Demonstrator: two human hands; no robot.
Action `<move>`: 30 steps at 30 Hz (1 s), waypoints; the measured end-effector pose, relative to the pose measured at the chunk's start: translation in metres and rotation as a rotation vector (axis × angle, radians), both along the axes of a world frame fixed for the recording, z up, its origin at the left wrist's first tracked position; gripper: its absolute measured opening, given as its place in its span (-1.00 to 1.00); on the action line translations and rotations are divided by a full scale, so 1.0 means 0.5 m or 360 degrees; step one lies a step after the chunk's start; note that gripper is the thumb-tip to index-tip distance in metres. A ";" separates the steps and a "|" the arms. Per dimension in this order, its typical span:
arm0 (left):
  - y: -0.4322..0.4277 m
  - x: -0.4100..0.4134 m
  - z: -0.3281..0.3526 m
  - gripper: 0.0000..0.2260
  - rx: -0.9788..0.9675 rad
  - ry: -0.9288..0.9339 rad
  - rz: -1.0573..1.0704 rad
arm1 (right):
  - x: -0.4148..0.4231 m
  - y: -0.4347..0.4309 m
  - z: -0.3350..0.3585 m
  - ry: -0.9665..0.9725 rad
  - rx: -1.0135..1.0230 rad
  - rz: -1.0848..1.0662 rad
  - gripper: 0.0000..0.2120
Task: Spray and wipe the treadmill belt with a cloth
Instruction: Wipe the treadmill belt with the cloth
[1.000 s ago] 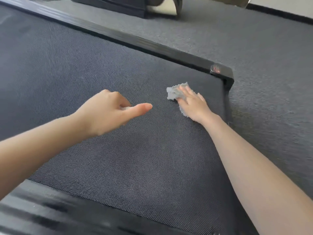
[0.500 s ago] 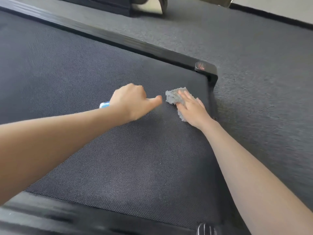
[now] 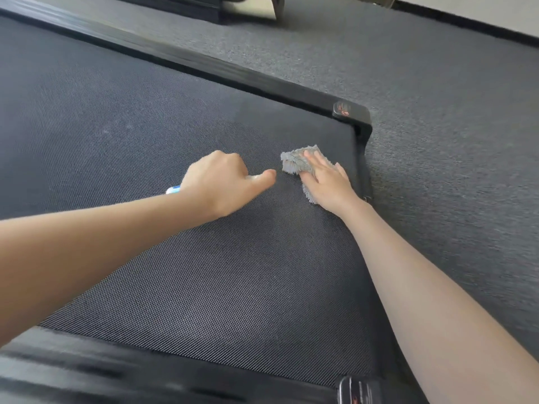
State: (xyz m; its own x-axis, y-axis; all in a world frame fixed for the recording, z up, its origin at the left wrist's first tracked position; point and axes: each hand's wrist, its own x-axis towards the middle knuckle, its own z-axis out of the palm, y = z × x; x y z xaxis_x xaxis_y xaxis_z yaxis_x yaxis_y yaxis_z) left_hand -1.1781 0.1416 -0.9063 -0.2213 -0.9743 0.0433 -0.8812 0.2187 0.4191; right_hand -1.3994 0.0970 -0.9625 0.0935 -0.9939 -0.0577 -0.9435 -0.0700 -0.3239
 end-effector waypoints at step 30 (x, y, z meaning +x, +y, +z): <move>-0.011 0.102 0.020 -0.12 -0.0069 0.0237 0.0057 | 0.077 0.146 0.007 -0.0154 -0.0012 0.0461 -0.53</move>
State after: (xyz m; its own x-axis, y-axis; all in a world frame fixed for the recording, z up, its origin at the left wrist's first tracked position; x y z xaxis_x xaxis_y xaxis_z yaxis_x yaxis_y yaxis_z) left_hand -1.1271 0.1360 -0.8963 -0.1746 -0.9778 0.1154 -0.8176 0.2093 0.5364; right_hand -1.3608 0.1699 -0.9589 0.3777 -0.9255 -0.0273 -0.8488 -0.3344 -0.4095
